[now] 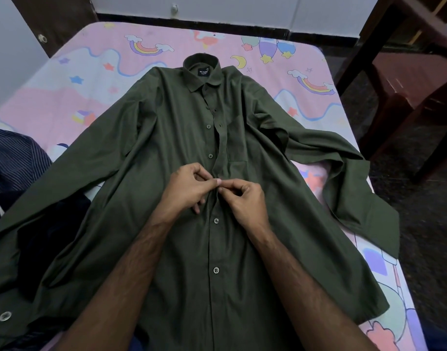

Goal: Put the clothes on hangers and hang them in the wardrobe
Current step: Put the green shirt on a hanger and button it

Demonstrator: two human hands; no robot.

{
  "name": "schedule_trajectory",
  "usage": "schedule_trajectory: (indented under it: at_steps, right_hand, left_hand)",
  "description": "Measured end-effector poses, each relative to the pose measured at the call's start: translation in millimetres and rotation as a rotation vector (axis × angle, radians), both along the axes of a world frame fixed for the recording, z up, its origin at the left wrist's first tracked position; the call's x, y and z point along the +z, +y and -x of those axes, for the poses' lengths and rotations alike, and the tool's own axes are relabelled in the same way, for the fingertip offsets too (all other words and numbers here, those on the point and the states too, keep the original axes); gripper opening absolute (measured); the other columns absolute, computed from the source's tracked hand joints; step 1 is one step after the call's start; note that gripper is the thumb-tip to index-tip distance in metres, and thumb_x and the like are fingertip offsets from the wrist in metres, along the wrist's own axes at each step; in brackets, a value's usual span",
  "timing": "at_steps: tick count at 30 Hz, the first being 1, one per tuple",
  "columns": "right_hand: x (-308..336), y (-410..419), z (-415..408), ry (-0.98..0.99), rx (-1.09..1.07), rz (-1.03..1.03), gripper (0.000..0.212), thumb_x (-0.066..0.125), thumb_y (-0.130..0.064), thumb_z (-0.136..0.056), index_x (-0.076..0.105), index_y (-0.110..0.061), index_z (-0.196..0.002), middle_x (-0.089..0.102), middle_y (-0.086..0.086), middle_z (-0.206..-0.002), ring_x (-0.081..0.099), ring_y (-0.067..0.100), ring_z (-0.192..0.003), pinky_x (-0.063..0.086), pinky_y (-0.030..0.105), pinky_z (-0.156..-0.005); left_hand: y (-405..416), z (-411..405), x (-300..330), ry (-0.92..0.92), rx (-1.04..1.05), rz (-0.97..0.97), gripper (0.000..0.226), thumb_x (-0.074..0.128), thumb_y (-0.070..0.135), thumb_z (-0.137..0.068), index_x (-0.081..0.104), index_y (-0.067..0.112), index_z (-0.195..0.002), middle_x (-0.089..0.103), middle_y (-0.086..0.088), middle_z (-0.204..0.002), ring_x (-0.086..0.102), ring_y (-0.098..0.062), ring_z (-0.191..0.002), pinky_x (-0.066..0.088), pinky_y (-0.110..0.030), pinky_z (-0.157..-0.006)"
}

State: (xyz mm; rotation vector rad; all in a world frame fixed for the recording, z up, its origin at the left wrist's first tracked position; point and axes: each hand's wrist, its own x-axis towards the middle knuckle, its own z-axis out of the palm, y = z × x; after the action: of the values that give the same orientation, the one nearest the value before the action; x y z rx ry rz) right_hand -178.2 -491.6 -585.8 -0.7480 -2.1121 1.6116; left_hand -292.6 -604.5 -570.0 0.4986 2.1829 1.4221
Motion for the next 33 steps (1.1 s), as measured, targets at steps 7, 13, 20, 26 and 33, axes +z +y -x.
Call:
schedule_trajectory:
  at_steps: [7, 13, 20, 26, 33]
  right_hand:
    - [0.7, -3.9, 4.7, -0.026, -0.077, -0.006, 0.003, 0.079, -0.023, -0.085, 0.081, -0.023, -0.087, 0.076, -0.013, -0.078, 0.072, 0.005, -0.077, 0.060, 0.029, -0.076]
    - [1.6, -2.9, 5.6, -0.063, -0.098, -0.062, 0.004, 0.078, -0.027, -0.086, 0.080, -0.024, -0.085, 0.075, -0.013, -0.075, 0.070, 0.002, -0.074, 0.059, 0.029, -0.074]
    - [14.8, 12.8, 19.1, -0.146, -0.079, -0.041, 0.004, 0.068, -0.019, -0.085, 0.070, -0.022, -0.084, 0.070, -0.004, -0.071, 0.068, 0.011, -0.061, 0.062, 0.045, -0.065]
    - [52.1, 35.9, 65.5, -0.392, -0.011, -0.323, 0.057, 0.065, -0.067, -0.080, 0.056, -0.020, -0.112, 0.067, -0.002, -0.116, 0.063, 0.022, -0.109, 0.051, 0.041, -0.093]
    - [32.2, 56.6, 65.3, -0.260, -0.069, -0.015, 0.012, 0.060, -0.023, -0.083, 0.058, -0.018, -0.073, 0.069, 0.000, -0.072, 0.072, 0.017, -0.068, 0.061, 0.041, -0.078]
  left_hand:
    - [0.2, 2.0, -5.2, 0.048, 0.035, -0.006, 0.015, 0.067, 0.003, -0.084, 0.057, 0.014, -0.083, 0.061, -0.002, -0.061, 0.050, -0.019, -0.036, 0.044, -0.028, -0.036]
    - [0.4, 2.5, -4.8, -0.065, 0.049, -0.162, 0.029, 0.066, -0.004, -0.089, 0.048, 0.017, -0.091, 0.056, -0.006, -0.081, 0.039, -0.009, -0.034, 0.034, -0.021, -0.027]
    - [1.2, -1.2, -3.9, 0.348, -0.036, 0.086, 0.028, 0.071, 0.015, -0.082, 0.055, 0.026, -0.102, 0.068, 0.009, -0.078, 0.054, 0.000, -0.050, 0.047, -0.032, -0.055]
    - [1.6, 5.9, -12.1, 0.561, -0.013, 0.046, 0.041, 0.083, 0.020, -0.078, 0.058, 0.017, -0.110, 0.056, 0.004, -0.103, 0.059, -0.007, -0.076, 0.052, -0.028, -0.078]
    - [8.0, 16.1, -12.9, 0.680, -0.072, 0.125, 0.039, 0.059, 0.020, -0.086, 0.063, 0.007, -0.122, 0.057, -0.010, -0.118, 0.059, -0.028, -0.105, 0.044, -0.039, -0.102]
